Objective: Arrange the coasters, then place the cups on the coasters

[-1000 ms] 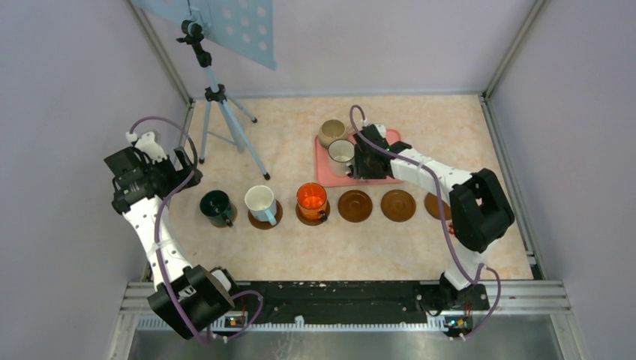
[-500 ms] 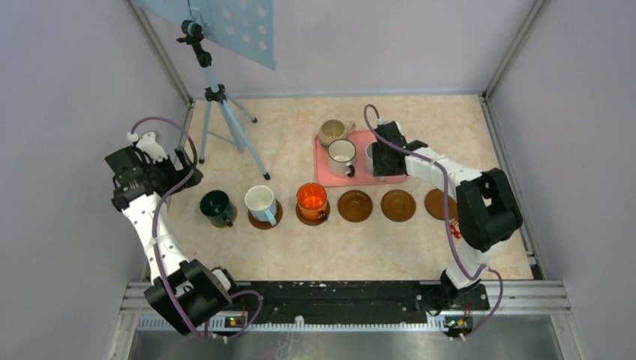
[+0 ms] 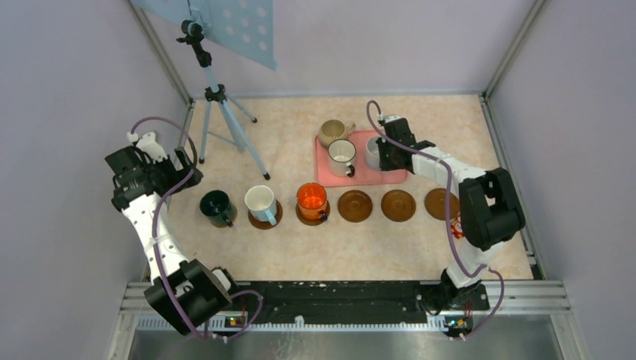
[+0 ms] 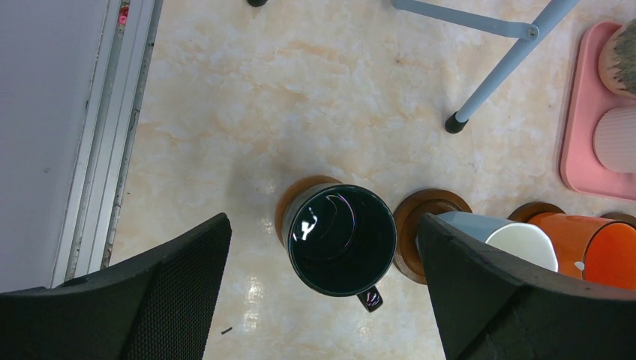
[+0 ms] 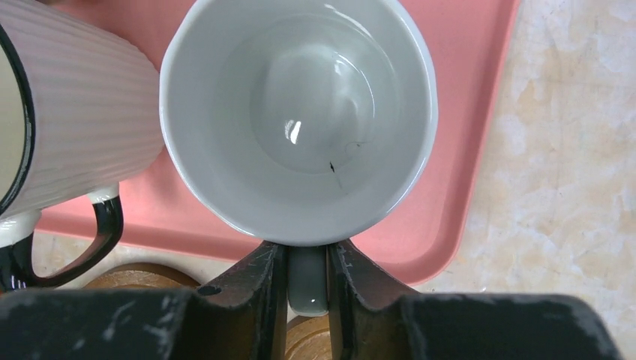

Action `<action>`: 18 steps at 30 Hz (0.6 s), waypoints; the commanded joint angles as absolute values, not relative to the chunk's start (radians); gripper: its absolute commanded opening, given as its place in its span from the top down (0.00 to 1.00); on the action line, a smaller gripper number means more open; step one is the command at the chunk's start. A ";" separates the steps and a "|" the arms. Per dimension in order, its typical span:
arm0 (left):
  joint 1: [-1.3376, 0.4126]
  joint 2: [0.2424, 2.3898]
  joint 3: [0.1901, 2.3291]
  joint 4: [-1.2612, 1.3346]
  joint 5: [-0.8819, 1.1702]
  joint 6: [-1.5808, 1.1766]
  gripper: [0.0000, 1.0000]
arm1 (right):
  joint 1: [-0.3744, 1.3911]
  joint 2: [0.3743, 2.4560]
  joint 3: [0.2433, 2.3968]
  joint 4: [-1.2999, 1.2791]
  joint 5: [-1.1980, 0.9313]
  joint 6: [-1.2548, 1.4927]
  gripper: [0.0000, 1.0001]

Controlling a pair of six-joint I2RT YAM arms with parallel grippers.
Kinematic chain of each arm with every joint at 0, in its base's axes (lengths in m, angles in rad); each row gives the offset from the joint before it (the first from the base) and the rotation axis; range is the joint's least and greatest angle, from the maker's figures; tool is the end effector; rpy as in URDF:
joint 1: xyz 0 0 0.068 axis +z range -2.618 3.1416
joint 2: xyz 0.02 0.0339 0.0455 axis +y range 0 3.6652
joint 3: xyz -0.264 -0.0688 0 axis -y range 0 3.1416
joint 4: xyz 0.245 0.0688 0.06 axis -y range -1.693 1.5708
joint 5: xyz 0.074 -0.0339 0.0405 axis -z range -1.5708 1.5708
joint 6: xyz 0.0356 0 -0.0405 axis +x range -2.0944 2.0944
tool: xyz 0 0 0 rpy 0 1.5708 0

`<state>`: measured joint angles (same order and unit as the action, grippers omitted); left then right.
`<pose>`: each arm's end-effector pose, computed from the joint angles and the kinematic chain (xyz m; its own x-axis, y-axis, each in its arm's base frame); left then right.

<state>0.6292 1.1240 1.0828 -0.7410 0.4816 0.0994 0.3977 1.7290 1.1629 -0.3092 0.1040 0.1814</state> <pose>0.1941 0.1209 0.3270 -0.5924 -0.3225 -0.7383 -0.1981 0.9466 -0.2545 0.3432 0.1401 0.2094 -0.7546 -0.1224 -0.6446 -0.1909 0.9809 0.0372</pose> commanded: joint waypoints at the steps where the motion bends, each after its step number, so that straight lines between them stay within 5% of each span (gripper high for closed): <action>1: 0.627 1.133 1.124 -0.713 0.499 0.091 0.01 | 0.380 1.714 1.138 -0.252 0.078 0.138 0.87; 3: 0.627 1.138 1.128 -0.713 0.504 0.088 0.01 | 0.380 1.689 1.121 -0.237 0.081 0.122 1.00; 18: 0.625 1.149 1.127 -0.711 0.527 0.083 0.01 | 0.390 1.341 0.977 -0.117 -0.042 0.029 1.00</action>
<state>0.6281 1.1442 1.0946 -0.7403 0.5056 0.0944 0.3878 1.4830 0.9642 -0.2264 0.0246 0.0601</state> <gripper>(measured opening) 0.987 0.176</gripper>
